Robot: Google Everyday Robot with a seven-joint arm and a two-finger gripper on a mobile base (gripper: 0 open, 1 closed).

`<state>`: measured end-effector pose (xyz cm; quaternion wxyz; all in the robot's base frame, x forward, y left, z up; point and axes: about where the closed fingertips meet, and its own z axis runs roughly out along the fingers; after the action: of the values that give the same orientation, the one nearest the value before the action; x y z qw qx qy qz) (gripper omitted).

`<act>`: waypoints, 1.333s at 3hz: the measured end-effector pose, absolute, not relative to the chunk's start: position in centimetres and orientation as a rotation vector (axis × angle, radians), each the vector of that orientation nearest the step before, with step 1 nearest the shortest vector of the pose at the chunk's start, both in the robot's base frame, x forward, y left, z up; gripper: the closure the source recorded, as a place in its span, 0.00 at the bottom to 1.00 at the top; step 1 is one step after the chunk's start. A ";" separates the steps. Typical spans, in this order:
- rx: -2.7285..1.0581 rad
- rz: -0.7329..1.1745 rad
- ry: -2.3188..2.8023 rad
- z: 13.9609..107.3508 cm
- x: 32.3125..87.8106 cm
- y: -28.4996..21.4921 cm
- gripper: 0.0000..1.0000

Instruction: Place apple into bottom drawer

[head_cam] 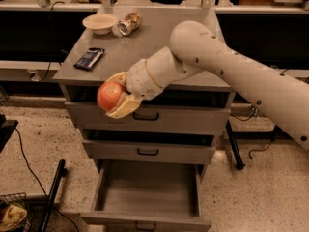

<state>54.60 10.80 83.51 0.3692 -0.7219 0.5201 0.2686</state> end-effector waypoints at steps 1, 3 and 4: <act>-1.980 0.582 1.276 83.6 51.7 11.4 1.00; -1.635 0.795 1.345 79.3 50.9 7.3 1.00; -1.578 0.825 1.372 78.6 51.2 5.9 1.00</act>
Offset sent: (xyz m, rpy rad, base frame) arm -0.0378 -0.0703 -0.0388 0.3847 0.1496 -0.1810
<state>51.15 5.92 78.62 0.4323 -0.6330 0.5504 0.3309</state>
